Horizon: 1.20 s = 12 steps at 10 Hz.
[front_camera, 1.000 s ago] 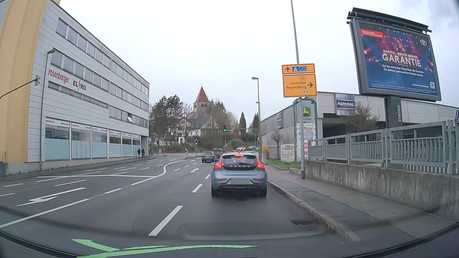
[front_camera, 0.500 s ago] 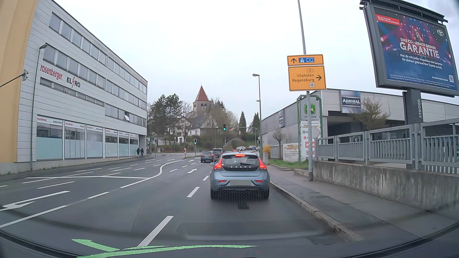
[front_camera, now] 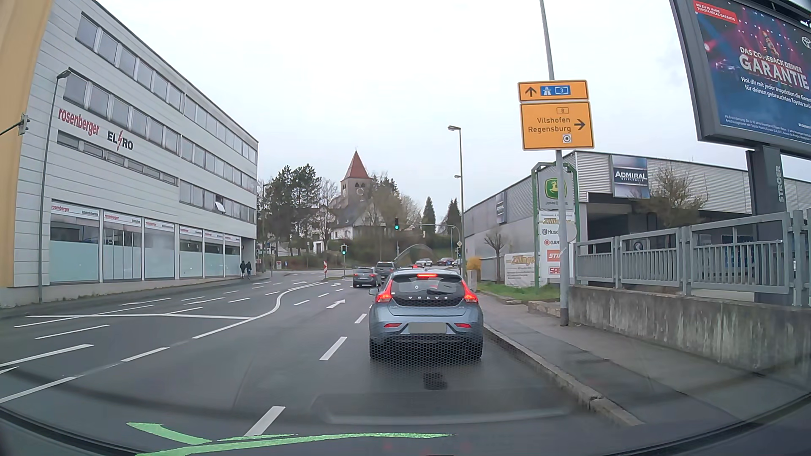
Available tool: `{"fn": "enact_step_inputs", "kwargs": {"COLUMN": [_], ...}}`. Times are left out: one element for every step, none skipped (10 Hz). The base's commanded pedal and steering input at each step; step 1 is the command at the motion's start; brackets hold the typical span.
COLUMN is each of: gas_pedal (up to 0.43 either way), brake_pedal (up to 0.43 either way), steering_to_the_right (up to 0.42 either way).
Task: Follow the waypoints while adhering to traffic rules and regulations
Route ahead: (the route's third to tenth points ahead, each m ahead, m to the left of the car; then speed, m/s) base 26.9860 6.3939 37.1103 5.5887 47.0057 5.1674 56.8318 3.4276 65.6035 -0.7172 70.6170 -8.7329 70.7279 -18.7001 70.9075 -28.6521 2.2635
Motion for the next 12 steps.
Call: {"fn": "enact_step_inputs", "kwargs": {"gas_pedal": [0.0,0.0,0.0,0.0,0.0,0.0,0.0,0.0,0.0,0.0,0.0,0.0], "brake_pedal": [0.171,0.171,0.171,0.177,0.183,0.183,0.189,0.189,0.195,0.195,0.201,0.201], "steering_to_the_right": [-0.007,-0.007,-0.006,-0.005,-0.005,-0.004,0.001,0.007,0.011,0.015,0.017,0.018]}}
